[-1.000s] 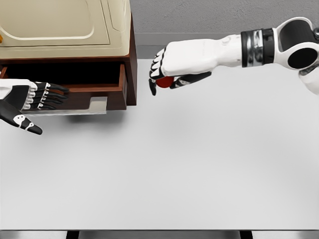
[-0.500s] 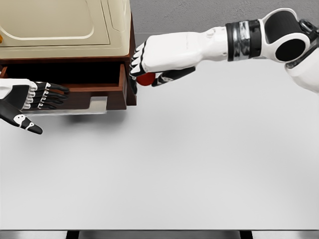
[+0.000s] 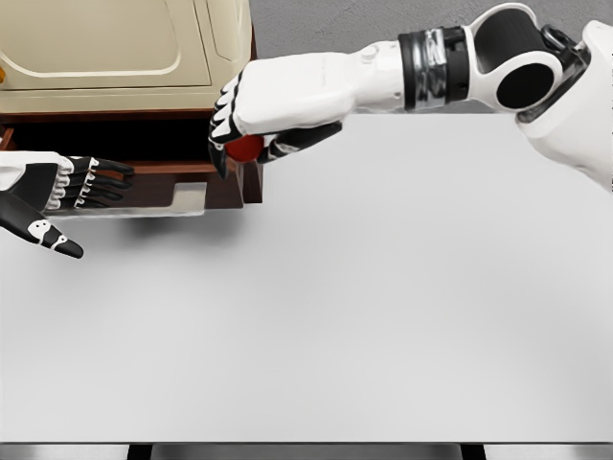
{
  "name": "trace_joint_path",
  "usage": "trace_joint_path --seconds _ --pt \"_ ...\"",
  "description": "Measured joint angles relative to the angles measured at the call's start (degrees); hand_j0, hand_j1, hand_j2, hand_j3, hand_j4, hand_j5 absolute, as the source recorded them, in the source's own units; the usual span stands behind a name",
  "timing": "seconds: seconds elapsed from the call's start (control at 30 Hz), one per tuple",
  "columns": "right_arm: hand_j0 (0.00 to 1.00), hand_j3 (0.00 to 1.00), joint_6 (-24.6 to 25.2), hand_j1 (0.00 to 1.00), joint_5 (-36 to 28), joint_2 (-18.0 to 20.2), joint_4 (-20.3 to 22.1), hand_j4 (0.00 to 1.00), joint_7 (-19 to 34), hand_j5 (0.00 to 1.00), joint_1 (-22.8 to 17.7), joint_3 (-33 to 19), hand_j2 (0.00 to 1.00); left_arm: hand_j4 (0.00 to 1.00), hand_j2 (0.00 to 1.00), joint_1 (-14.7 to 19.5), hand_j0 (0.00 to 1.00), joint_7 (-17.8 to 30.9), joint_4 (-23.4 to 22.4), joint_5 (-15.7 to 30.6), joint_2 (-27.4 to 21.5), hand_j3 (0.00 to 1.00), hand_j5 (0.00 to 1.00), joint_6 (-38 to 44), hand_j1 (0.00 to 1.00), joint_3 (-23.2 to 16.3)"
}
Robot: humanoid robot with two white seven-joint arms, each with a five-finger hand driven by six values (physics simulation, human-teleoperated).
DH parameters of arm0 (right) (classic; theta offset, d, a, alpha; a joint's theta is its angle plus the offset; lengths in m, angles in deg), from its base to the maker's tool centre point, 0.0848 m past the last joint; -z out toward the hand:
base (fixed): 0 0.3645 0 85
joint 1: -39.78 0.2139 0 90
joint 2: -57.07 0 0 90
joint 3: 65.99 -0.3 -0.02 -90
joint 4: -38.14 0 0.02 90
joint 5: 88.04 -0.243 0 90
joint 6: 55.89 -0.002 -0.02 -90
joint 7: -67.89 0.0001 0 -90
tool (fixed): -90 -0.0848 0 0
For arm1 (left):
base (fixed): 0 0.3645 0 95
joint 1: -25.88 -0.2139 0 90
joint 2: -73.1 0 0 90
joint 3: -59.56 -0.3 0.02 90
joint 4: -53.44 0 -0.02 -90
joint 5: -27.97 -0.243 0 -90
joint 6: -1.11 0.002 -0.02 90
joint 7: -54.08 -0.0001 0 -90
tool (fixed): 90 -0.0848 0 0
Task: Open the cabinet drawer with left arm, and place a switch into the drawer with right arm
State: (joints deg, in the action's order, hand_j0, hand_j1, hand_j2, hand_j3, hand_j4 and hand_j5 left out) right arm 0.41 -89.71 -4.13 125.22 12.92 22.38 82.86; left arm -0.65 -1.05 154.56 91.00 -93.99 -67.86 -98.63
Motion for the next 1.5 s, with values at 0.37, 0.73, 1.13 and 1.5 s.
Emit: trace_joint_path --seconds 0.37,0.73,1.13,1.5 --pt "0.51 0.51 1.65 0.51 -0.01 -5.21 -4.57 0.51 0.0 0.51 0.79 0.54 0.51 0.95 0.95 0.17 0.95 -0.09 -0.04 -0.93 0.27 0.95 0.95 -0.09 0.95 0.06" --pt "0.5 0.5 0.95 0.5 0.29 -10.6 -12.46 0.5 -0.01 0.5 1.67 2.27 0.5 0.94 0.94 0.17 0.94 -0.32 -0.01 -1.21 0.35 0.94 0.94 -0.2 0.94 0.07" --pt "0.5 0.5 0.8 0.5 0.71 -14.56 -17.26 0.5 -0.01 0.5 2.81 3.53 0.5 0.94 0.94 0.34 0.94 0.01 0.0 -2.13 0.46 0.94 0.94 0.34 0.94 0.44" --pt "0.57 0.57 0.33 0.57 1.71 -16.87 -21.84 0.57 0.0 0.57 3.34 3.55 0.57 0.94 0.94 0.43 0.94 0.12 -0.04 -2.64 0.42 0.94 0.94 0.49 0.94 0.97"
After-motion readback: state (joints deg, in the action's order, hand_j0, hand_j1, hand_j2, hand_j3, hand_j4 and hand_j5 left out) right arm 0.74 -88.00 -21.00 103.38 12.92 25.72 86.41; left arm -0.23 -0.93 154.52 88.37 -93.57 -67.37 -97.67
